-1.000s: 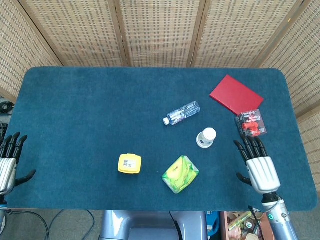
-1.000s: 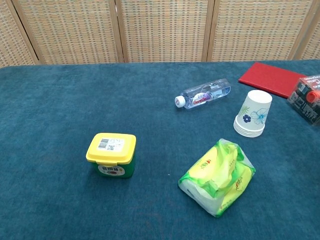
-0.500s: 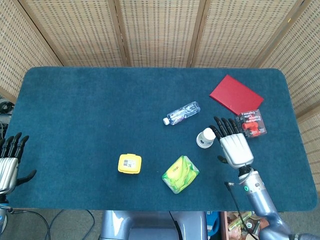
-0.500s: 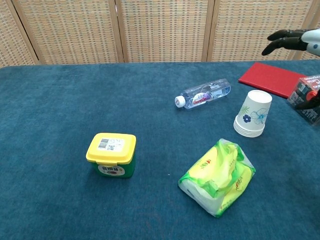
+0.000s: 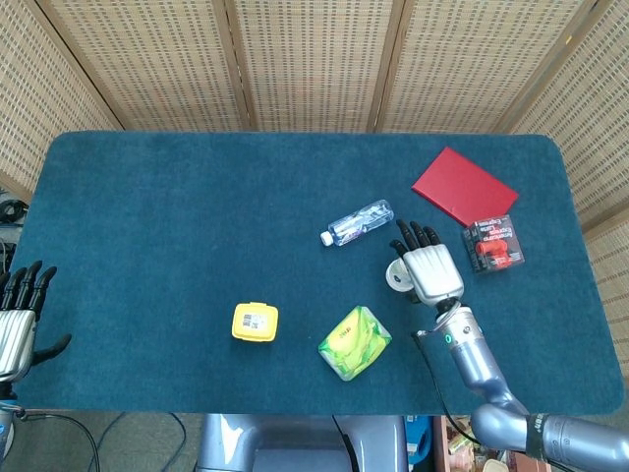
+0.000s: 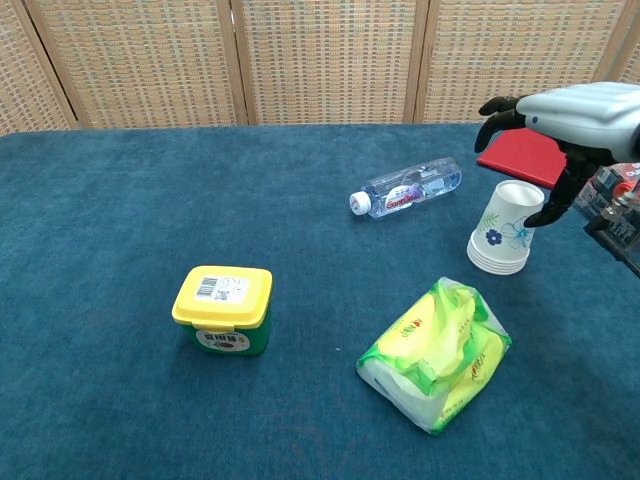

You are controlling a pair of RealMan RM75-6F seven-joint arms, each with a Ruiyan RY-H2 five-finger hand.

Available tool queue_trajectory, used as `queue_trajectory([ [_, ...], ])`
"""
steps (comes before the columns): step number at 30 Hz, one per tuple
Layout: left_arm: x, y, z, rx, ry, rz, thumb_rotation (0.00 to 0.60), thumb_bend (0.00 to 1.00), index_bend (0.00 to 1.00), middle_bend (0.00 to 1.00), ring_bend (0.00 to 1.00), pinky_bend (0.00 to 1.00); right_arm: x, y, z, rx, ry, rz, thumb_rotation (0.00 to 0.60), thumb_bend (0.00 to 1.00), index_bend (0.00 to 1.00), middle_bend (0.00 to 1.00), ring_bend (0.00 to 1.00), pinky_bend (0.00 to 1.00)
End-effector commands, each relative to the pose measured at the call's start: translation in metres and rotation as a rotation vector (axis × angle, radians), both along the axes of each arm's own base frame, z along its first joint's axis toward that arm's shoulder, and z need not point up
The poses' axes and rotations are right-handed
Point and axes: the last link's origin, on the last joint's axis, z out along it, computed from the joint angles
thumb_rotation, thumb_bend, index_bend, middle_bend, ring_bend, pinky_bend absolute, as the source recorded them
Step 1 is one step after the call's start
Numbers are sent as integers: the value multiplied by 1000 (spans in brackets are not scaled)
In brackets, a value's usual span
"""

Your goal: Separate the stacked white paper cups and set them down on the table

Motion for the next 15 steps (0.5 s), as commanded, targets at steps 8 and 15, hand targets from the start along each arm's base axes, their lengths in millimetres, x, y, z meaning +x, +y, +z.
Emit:
queue_trajectory([
  [8,-2,1,1,7,0,7,600,208,0,0,0,0,-4,-16,-13,16,63,-28,600,136,264,75,0,192],
  [15,-1,1,0,1,5,2,600,208,0,0,0,0,-12,-22,-18,18,83,-73,600,149,274,82,0,192],
])
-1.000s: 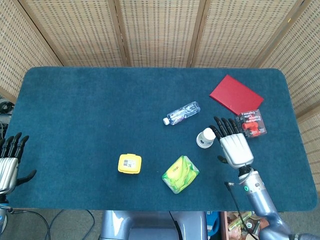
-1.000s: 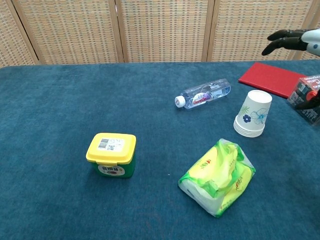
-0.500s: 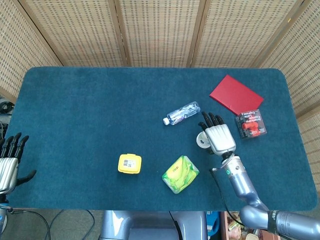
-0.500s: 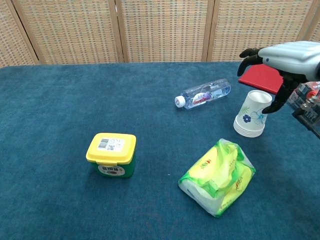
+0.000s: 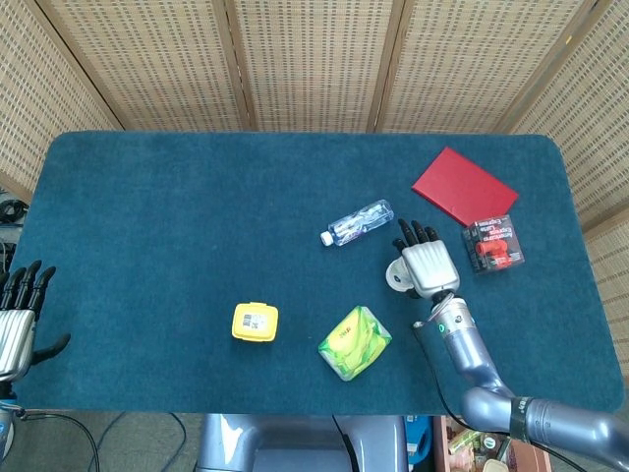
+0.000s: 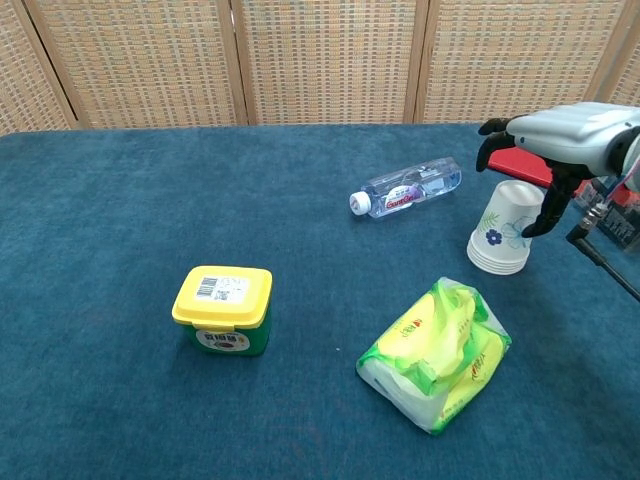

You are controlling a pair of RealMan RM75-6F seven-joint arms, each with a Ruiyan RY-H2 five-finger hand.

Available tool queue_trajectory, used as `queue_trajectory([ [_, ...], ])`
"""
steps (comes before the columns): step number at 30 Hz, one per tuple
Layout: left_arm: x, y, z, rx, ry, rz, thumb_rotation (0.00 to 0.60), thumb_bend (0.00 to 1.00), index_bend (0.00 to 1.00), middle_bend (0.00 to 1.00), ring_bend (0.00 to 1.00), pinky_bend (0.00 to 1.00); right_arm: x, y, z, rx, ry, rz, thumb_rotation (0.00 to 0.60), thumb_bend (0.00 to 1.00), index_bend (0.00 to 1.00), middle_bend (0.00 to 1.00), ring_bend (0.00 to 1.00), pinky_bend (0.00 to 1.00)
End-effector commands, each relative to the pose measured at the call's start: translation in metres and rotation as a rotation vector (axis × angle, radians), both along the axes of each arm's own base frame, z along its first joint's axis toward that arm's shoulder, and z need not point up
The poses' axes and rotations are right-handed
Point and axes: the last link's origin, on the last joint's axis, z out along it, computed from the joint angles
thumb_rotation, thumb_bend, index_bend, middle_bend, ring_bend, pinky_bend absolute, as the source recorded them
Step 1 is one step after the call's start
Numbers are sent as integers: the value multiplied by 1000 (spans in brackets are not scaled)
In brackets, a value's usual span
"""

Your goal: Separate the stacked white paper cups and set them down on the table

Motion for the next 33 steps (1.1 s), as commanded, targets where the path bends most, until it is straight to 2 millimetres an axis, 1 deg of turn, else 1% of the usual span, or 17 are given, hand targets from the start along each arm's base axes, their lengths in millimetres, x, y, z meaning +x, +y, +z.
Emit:
queue_trajectory([
  [1,0,0,-1,-2,2,-1,600,208,0,0,0,0,-5,-4,-3,3,8,-22,600,150,278,84,0,192],
  [6,0,1,-3,-6,8,0,600,207,0,0,0,0,-11,-8,-6,9,4,-43,600,152,285,93,0,194],
  [10,1,1,-3,-4,11,0,600,207,0,0,0,0,-12,-10,-9,13,2,-42,600,159,302,113,0,218],
  [12,1,1,-3,-3,13,-1,600,207,0,0,0,0,-13,-12,-11,8,11,-37,600,167,319,127,0,231],
  [16,0,1,-4,-7,15,1,600,208,0,0,0,0,-15,-14,-13,-5,17,-37,600,177,395,195,15,289],
  [18,0,1,-4,-6,14,0,600,208,0,0,0,0,-15,-14,-13,-17,17,-29,600,182,442,244,59,329],
  [20,1,1,-4,-6,15,-2,600,208,0,0,0,0,-15,-14,-14,-27,14,-22,600,191,500,317,130,388],
  [24,1,1,-4,-4,13,-7,600,208,0,0,0,0,-16,-13,-14,-38,17,-12,600,197,565,397,204,445],
  [26,2,1,-4,-3,11,-12,600,208,0,0,0,0,-13,-12,-13,-48,2,-1,600,198,616,442,247,482],
  [29,2,0,-4,-3,10,-15,600,208,0,0,0,0,-11,-10,-12,-64,-15,22,600,198,682,527,351,559],
  [31,2,0,-4,-2,9,-14,600,207,0,0,0,0,-11,-9,-11,-69,-25,27,600,199,712,565,398,602],
  [33,2,1,-4,-2,8,-14,600,207,0,0,0,0,-11,-9,-9,-73,-37,30,600,200,732,584,419,626],
])
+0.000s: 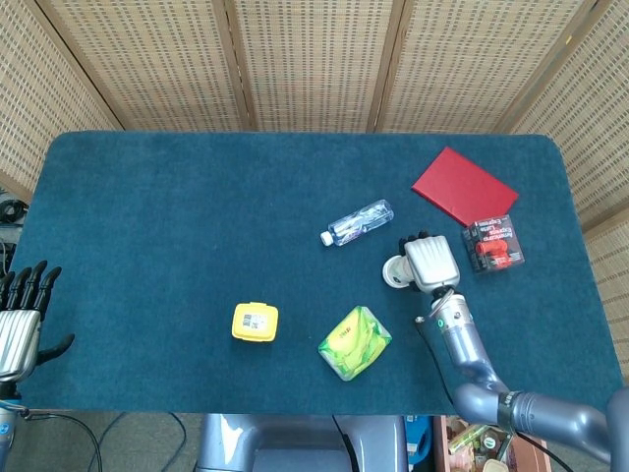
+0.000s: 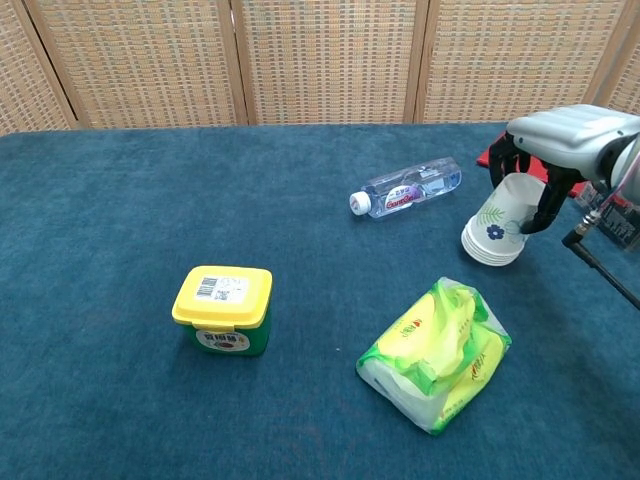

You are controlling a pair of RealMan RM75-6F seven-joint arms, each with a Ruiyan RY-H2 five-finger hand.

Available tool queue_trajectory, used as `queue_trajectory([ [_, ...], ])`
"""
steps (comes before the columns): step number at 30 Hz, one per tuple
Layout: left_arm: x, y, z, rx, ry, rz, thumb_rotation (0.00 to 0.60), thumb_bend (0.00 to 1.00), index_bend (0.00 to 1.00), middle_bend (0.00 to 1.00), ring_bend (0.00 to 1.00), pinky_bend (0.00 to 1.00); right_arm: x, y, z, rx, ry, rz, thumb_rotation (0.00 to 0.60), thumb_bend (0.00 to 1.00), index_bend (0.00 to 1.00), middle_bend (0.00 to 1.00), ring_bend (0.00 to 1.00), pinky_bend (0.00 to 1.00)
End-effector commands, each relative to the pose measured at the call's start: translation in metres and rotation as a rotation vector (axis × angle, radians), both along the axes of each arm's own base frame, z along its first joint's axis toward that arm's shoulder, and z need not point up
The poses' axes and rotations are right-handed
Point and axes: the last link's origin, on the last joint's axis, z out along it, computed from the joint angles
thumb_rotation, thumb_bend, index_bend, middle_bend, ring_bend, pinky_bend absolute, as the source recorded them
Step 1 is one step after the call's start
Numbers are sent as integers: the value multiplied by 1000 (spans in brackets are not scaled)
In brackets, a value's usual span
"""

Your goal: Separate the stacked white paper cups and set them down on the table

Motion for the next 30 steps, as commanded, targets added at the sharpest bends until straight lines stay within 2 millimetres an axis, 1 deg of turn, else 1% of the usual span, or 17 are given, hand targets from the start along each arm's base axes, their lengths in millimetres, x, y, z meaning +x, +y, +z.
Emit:
queue_trajectory([
  [1,0,0,0,1,-1,0,600,207,0,0,0,0,0,1,3,-12,-18,7,600,200,742,593,428,636],
  [4,-1,1,-1,1,-1,1,600,207,0,0,0,0,2,4,5,-16,-67,8,600,203,762,611,447,656],
  [15,-3,5,-3,-2,-18,1,600,208,0,0,0,0,24,12,13,18,-431,-34,600,205,781,644,487,693],
  [19,-5,6,-3,-2,-29,3,600,208,0,0,0,0,37,14,15,44,-564,-66,600,205,781,647,490,698],
  [21,-7,7,-5,-8,-33,10,600,209,0,0,0,0,46,15,15,66,-632,-79,600,205,782,649,492,698],
  [26,-8,9,-6,-16,-40,13,600,209,0,0,0,0,61,14,11,77,-667,-75,600,205,782,650,493,698],
  [30,-10,11,-8,-25,-49,15,600,209,0,0,0,0,82,14,3,96,-781,-111,600,212,783,651,495,698],
])
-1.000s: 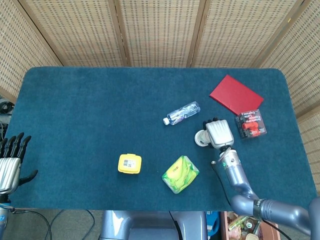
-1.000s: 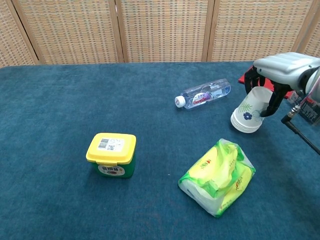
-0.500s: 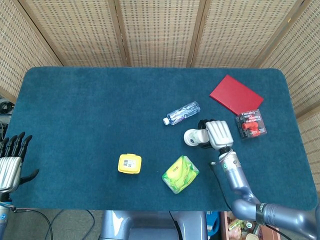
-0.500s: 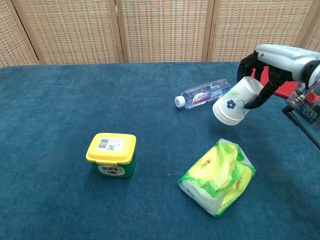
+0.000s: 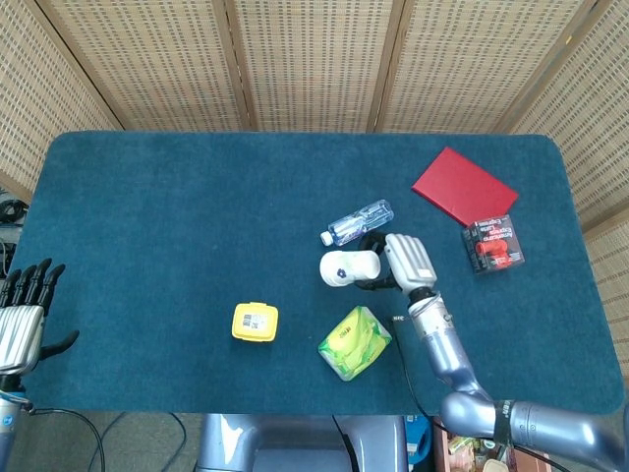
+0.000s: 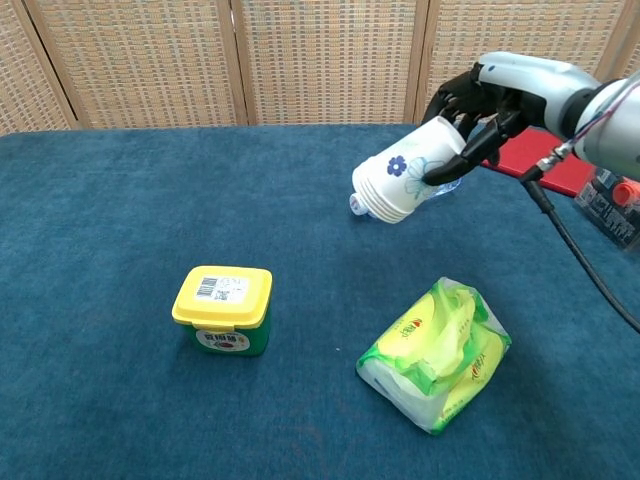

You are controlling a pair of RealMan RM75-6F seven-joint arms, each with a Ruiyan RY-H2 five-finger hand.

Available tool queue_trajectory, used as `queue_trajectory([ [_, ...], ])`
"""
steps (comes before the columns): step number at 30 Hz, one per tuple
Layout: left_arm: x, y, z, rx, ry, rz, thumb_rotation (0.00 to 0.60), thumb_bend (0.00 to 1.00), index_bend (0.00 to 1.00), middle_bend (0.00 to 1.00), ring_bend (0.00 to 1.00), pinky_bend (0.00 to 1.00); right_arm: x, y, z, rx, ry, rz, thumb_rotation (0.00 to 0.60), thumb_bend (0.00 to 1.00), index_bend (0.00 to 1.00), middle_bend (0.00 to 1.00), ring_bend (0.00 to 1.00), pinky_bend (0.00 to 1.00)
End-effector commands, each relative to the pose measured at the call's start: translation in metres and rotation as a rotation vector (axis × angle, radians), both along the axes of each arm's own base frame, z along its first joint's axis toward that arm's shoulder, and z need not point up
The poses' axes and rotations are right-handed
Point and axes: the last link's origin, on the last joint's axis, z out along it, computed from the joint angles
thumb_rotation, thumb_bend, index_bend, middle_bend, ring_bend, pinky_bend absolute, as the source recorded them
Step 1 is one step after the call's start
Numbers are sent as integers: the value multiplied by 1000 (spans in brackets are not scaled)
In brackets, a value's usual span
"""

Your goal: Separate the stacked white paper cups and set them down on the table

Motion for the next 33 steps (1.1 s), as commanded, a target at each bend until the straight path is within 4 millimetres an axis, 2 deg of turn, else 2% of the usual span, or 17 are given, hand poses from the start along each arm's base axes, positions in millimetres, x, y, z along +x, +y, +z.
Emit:
queue_trajectory([
  [1,-1,1,-1,-4,-5,2,600,209,0,0,0,0,19,-1,-7,23,-92,-26,600,214,783,652,497,701],
  [8,-6,3,-4,-26,-13,23,600,212,0,0,0,0,46,-7,-11,17,-121,-2,600,214,783,655,500,715],
  [11,-8,5,-6,-28,-22,26,600,212,0,0,0,0,65,-10,-9,13,-147,9,600,214,783,656,500,715],
  [21,-7,12,-12,-32,-74,25,600,212,0,0,0,0,85,-15,-1,-9,-138,34,600,215,783,656,501,715],
  [29,20,35,-27,-46,-434,-23,600,212,0,0,0,0,92,-18,1,-11,-133,33,600,214,784,656,501,715],
  [33,25,49,-31,-72,-551,-34,600,213,0,0,0,0,96,-21,-1,-10,-132,27,600,215,783,656,501,715],
])
